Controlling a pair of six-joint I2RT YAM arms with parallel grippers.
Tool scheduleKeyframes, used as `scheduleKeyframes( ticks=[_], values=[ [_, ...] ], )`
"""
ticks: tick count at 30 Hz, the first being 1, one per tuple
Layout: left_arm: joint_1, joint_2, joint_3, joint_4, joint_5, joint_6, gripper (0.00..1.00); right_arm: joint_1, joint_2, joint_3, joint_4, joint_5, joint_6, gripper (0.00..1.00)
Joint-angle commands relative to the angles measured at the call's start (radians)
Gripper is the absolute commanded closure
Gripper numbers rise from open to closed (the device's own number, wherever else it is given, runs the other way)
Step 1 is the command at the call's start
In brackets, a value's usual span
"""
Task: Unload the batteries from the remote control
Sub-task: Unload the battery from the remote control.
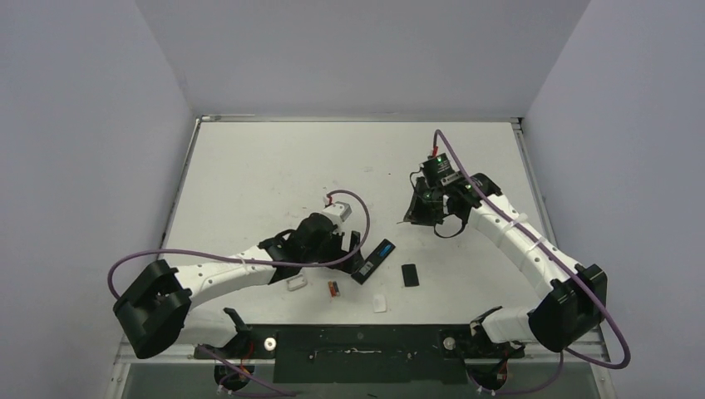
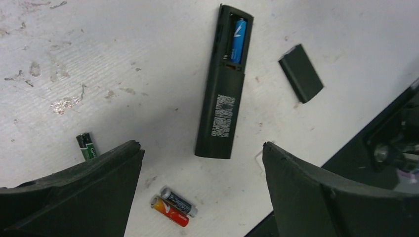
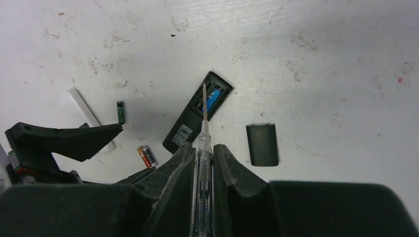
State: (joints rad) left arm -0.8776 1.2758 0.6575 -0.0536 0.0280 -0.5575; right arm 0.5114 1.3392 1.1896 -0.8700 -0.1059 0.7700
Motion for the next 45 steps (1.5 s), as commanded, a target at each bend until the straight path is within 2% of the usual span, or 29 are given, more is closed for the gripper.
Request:
scheduleKeyframes(
  ticks=[1,8,18,26,34,45],
  values=[
    [-0.062,0.058,0.046,0.016,-0.087,0.098,0.11,0.000,0.049,0.094,-0.113,0.030,0.018,0.95],
    [-0.141,0.158,0.074,0.102,-0.145,0.112,0.11,0.008,0.110,0.056,-0.096,-0.018,0.066,0.95],
    [-0.198,0.277,0.136,0.077,-0.214,0.152,0.13,0.028,0.130,0.025,-0.050,-0.038,0.112,0.95],
    [-0.225,0.354,0.141,0.070,-0.279,0.135,0.28,0.049,0.155,0.017,-0.034,-0.060,0.130,0.95],
    [-0.256,0.355,0.116,0.088,-0.317,0.133,0.51,0.068,0.184,0.022,-0.047,-0.077,0.129,0.95],
    [-0.283,0.356,0.126,0.069,-0.352,0.142,0.60,0.119,0.229,0.042,-0.093,-0.011,0.148,0.95]
  ],
)
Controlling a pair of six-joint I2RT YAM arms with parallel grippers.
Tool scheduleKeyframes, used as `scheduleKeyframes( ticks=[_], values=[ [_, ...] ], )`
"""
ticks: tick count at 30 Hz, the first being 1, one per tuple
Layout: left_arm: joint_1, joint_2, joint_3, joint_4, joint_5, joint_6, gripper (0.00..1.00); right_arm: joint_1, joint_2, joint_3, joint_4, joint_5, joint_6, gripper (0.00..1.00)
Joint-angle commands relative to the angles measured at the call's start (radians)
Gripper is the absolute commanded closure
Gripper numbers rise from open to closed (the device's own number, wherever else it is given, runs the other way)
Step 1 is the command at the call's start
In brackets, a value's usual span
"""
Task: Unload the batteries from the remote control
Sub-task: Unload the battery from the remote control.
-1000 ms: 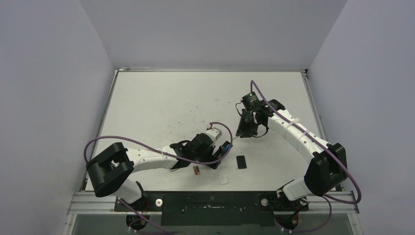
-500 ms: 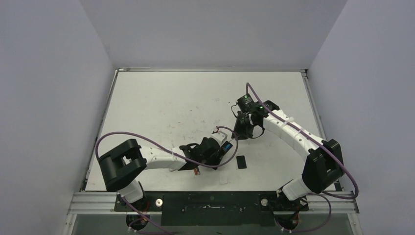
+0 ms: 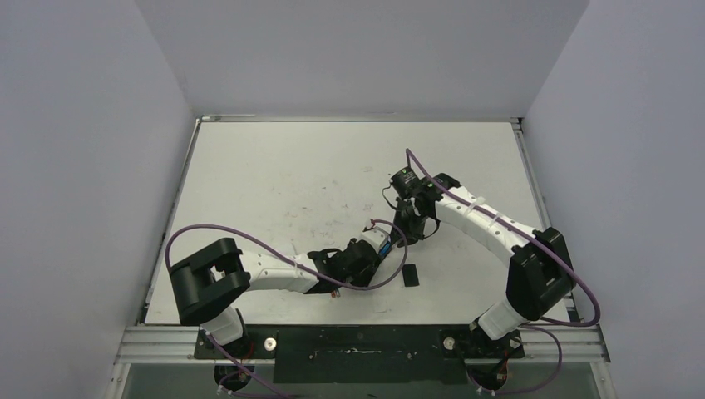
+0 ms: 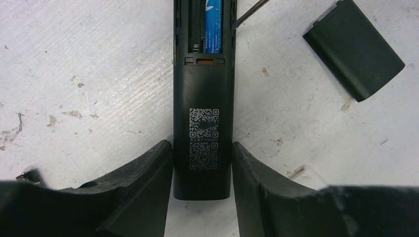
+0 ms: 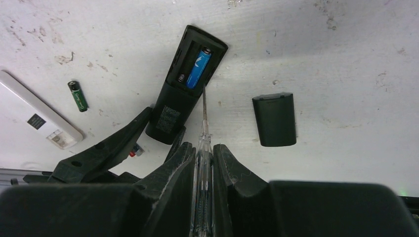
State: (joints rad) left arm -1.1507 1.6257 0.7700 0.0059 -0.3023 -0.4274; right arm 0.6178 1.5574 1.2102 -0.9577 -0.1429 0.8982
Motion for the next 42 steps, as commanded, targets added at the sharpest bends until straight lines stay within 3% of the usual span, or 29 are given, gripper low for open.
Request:
scheduleKeyframes(
  ticks=[1,17,42],
  values=[
    [-0.010,0.007,0.015,0.009,-0.021,0.013,0.60,0.013,0.014,0.020,-0.003,0.024,0.023,0.95],
    [-0.024,0.010,0.038,-0.004,-0.026,0.032,0.60,0.016,0.006,0.011,0.059,0.014,0.050,0.95],
    [-0.031,0.016,0.049,-0.004,-0.030,0.029,0.61,0.022,0.014,0.038,-0.004,0.066,0.041,0.95]
  ],
)
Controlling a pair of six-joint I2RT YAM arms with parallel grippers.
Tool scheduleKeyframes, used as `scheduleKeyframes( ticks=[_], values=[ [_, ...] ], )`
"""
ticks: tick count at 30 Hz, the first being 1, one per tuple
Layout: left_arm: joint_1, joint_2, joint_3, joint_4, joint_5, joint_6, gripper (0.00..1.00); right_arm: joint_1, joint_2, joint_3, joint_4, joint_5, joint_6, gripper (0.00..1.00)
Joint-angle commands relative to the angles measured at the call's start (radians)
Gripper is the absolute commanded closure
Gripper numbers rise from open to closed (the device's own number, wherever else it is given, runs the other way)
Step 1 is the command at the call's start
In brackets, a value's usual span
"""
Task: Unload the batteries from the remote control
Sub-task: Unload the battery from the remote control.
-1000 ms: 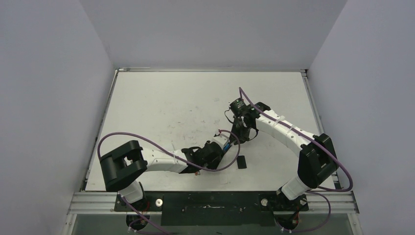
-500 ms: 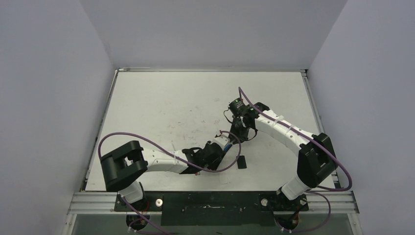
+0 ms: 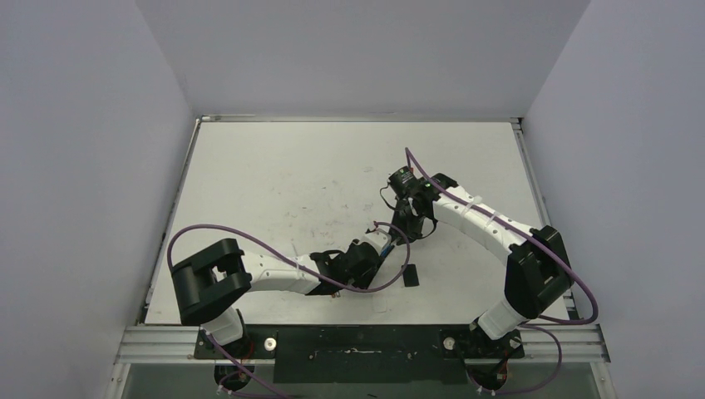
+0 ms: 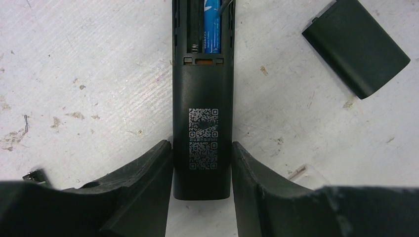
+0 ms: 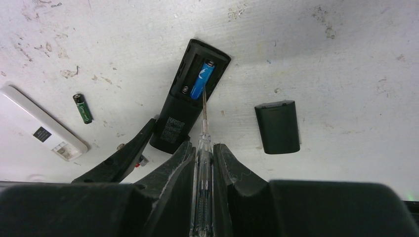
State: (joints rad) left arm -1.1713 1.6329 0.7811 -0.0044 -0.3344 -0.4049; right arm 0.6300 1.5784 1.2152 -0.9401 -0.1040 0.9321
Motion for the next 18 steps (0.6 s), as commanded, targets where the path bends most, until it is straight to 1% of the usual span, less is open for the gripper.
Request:
scheduleKeyframes(
  ticks=[1,4,6,18],
  values=[
    [-0.010,0.007,0.037,0.006,0.004,0.005,0.60,0.010,-0.009,0.029,-0.012,0.026,0.008,0.95],
    [-0.011,0.010,0.041,0.006,0.004,0.006,0.61,0.013,0.007,0.031,-0.022,0.016,-0.001,0.95],
    [-0.011,0.010,0.042,-0.028,0.002,0.006,0.61,0.016,0.001,0.021,-0.010,0.015,0.004,0.95],
    [-0.018,0.004,0.041,-0.014,0.015,0.020,0.61,0.016,0.028,-0.045,0.052,0.011,0.014,0.95]
  ],
)
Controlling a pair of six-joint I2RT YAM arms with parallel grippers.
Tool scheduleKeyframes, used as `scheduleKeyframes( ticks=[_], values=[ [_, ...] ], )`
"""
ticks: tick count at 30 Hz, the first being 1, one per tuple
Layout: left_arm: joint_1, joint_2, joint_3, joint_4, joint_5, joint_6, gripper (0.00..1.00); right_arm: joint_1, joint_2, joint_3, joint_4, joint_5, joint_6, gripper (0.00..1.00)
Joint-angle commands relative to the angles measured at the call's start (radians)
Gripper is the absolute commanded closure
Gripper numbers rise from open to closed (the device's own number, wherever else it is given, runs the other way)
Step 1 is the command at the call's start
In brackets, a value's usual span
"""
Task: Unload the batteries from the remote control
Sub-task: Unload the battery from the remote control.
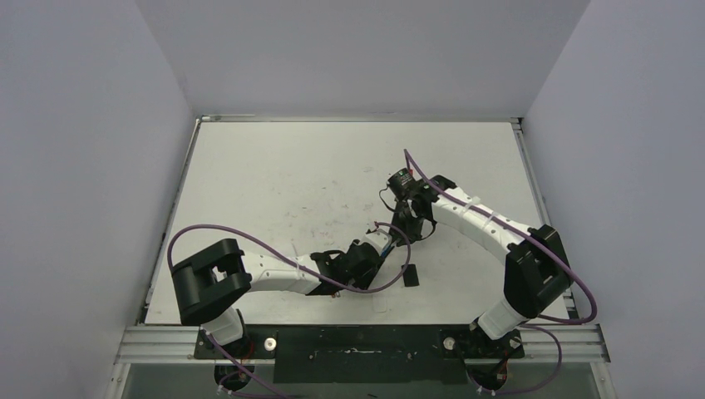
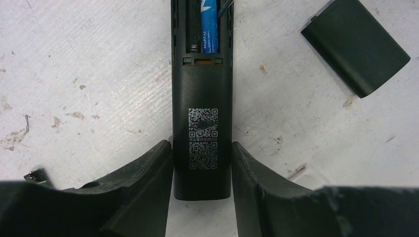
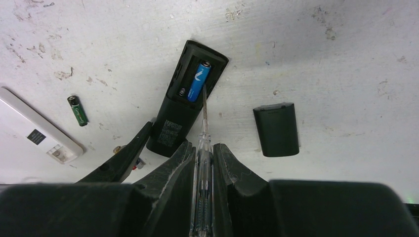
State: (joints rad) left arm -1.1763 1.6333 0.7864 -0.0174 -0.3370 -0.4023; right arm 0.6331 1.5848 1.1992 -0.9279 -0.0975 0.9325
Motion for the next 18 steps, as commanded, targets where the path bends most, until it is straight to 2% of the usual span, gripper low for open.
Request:
scheduleKeyframes(
  ticks=[1,10,18],
  values=[
    [-0.014,0.003,0.034,0.000,0.019,0.017,0.61,0.012,0.023,-0.035,0.052,-0.003,0.014,0.95],
    [-0.019,0.000,0.034,0.002,0.033,0.028,0.61,-0.015,0.003,-0.120,0.166,-0.103,0.010,0.95],
    [-0.019,0.005,0.030,0.002,0.038,0.019,0.62,-0.150,-0.146,-0.295,0.351,-0.264,-0.036,0.95]
  ],
)
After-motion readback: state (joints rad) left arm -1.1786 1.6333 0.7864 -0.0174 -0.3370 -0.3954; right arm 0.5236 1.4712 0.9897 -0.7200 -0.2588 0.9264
